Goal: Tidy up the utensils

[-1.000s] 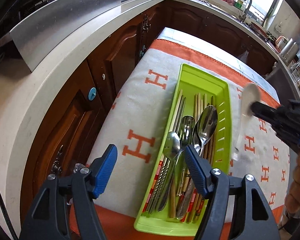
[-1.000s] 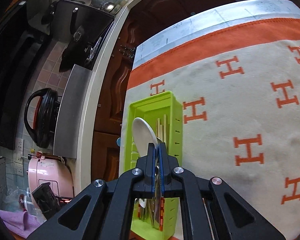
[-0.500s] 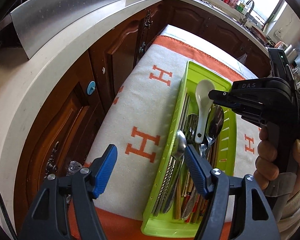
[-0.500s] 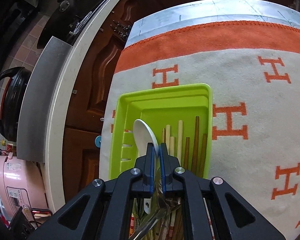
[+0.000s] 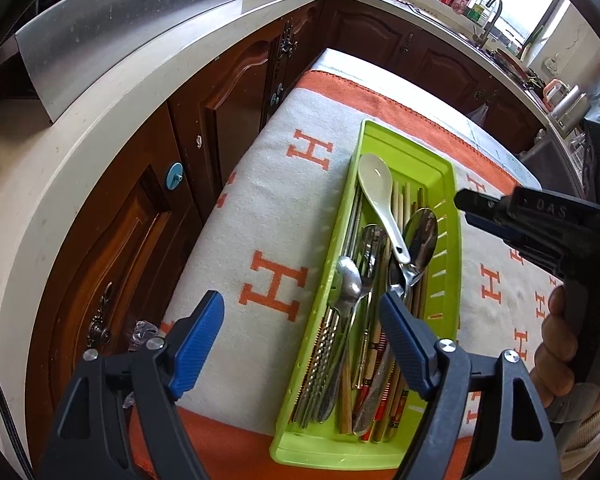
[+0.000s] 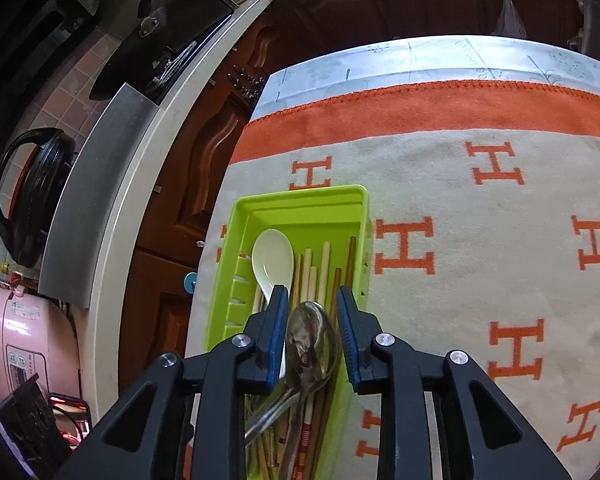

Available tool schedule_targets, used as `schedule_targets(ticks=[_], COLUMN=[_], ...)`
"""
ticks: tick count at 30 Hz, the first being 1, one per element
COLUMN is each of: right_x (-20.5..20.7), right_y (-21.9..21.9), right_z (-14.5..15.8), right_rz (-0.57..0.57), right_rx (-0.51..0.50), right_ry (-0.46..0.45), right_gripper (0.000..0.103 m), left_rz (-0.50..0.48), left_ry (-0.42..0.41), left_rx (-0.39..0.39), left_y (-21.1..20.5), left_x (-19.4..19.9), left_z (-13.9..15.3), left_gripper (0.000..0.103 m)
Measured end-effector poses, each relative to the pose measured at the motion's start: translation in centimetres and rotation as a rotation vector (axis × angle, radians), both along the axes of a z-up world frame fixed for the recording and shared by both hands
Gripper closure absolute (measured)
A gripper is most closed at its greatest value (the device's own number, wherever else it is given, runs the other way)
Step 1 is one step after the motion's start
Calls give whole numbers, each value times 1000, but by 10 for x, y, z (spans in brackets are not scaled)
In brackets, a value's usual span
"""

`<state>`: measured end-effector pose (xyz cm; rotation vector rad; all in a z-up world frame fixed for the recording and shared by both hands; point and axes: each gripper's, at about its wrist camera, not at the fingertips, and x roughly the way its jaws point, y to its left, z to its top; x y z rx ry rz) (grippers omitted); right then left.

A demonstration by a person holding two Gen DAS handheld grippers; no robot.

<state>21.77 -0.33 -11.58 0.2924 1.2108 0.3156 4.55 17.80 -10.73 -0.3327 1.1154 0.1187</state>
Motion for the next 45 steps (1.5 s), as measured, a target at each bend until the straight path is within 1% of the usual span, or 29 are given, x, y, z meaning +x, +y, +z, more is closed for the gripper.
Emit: schedule_targets(ticks=[2,4,9,11,13,18,20,21,22,24,25,31,35,40,43,45], right_x=[-12,-26,-57,-69,-83,-115,-129,-135,-141,-155,-163,-195,-204,-212,-218,-224], right_y=[-9,-21,-49,-62,-75,-104,-117,-123,-128,-141,-148,-181,-191,-187,-183,-180], right_z=[6,12,24,27,30,36,39,40,42,46,49,58,71,95,112,122], right_rz=[9,10,0,-10,-20,-44,-65,-74,-86,-118,-132,-192,-204,-189,-182,-183], right_rx=[-18,-27,-57,-59,-68,-100,-106,-108,-113,-145,-160,-197,-208,-244,-266,-291], right_ry=[-20,-36,-75,-80,-88,-114,-118,-122,-128,-149,-162,-172,-186,-242,-305,-353], right_gripper=[78,78,78,76,65,65,62,56,47,37,35,32,32,30,30,30], left_rz=[-9,-12,-26,-36,-44,-77,-97,-105,-113,-128,-137,-202,-231,-255,-239,-227], left_ry=[-8,-17,-10,-1,2,-3,-12,-19,-28,-44,-49,-77,-100,-139,-176,-197], left_rx=[-1,-7,-20,-16,-15,-16,-14,-10,-1,19,28,94,127,169,178,202], left_y=[-5,-10,-23,-29,-36,-54,-63,-67,-72,-83,-89,-123,-145,-167,-172,-176], left_x=[-2,-4,-8,-9,-11,-15,-16,-17,-18,-20,-20,-20,-20,-22,-26,-29], left_z=[3,6,6,5,4,4,6,7,9,12,13,28,42,63,74,79], left_gripper=[19,13,5,4,2,1,1,1,1,1,1,1,1,1,1,1])
